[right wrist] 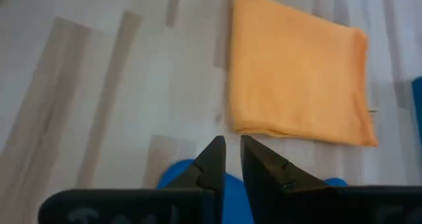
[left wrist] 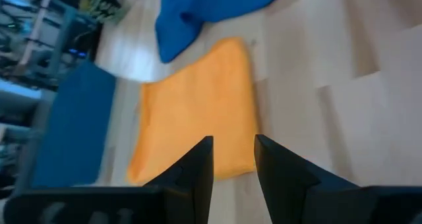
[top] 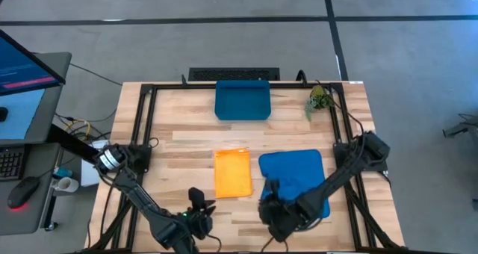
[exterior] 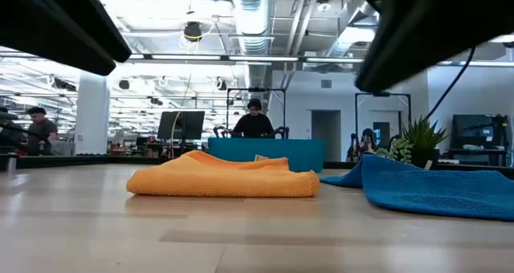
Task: Roll microfiber towels into tight, uniform cylinder then place into a basket
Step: Roll the yellow microfiber cloth
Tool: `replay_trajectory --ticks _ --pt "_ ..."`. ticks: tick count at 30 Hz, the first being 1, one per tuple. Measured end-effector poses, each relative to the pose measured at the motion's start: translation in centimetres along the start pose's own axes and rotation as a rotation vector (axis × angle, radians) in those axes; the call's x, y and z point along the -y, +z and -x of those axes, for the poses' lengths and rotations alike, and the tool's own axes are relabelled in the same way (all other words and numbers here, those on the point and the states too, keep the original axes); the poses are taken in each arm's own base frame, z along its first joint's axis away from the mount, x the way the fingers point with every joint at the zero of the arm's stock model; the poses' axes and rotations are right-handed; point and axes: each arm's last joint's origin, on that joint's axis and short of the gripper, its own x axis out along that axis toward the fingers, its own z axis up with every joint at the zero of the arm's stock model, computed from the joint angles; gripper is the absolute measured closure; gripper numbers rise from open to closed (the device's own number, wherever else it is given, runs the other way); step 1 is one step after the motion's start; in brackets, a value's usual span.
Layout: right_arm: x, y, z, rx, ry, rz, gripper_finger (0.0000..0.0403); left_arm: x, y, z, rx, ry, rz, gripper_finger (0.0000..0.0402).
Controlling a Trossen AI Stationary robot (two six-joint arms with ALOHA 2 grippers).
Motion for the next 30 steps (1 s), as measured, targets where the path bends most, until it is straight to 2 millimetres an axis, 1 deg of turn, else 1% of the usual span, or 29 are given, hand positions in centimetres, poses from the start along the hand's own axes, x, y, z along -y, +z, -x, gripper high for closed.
replay_trajectory --ticks 2,5,7,9,12,14,21,25,30 --pt "-0.3 -0.2 -0.4 -0.008 -0.003 0.011 0.0333 0.0 0.3 -0.3 0.0 -0.025 0.023 0.0298" --pt "0.0 0.1 -1.4 -0.004 -0.012 -0.014 0.0332 -0.1 0.8 -1.0 -0.017 -0.065 0.051 0.0291" --pt "0.3 -0.1 -2.1 -0.029 -0.021 -0.012 0.0327 -0.3 0.9 -1.6 -0.046 -0.098 0.061 0.0281" --pt "0.6 0.1 -2.6 -0.031 -0.008 -0.031 0.0318 -0.4 0.9 -2.4 -0.06 -0.12 0.095 0.0269" --pt "0.8 0.0 -3.3 -0.049 0.009 -0.002 0.03 -0.8 0.4 -3.7 -0.095 -0.121 0.136 0.0249" --pt "0.8 0.4 -3.2 -0.014 0.019 0.006 0.0284 -1.0 -0.1 -4.6 -0.128 -0.137 0.143 0.0241" --pt "0.9 1.3 -3.4 0.063 0.031 0.047 0.0227 -0.5 -2.1 -6.6 -0.153 -0.147 0.112 0.0234" --pt "1.2 0.4 -4.5 0.064 0.026 0.041 0.0208 -0.4 -2.5 -7.4 -0.146 -0.142 0.115 0.0234" --pt "2.0 -0.6 -5.8 0.045 0.013 0.02 0.0202 -0.1 -2.9 -8.5 -0.165 -0.1 0.093 0.0234"
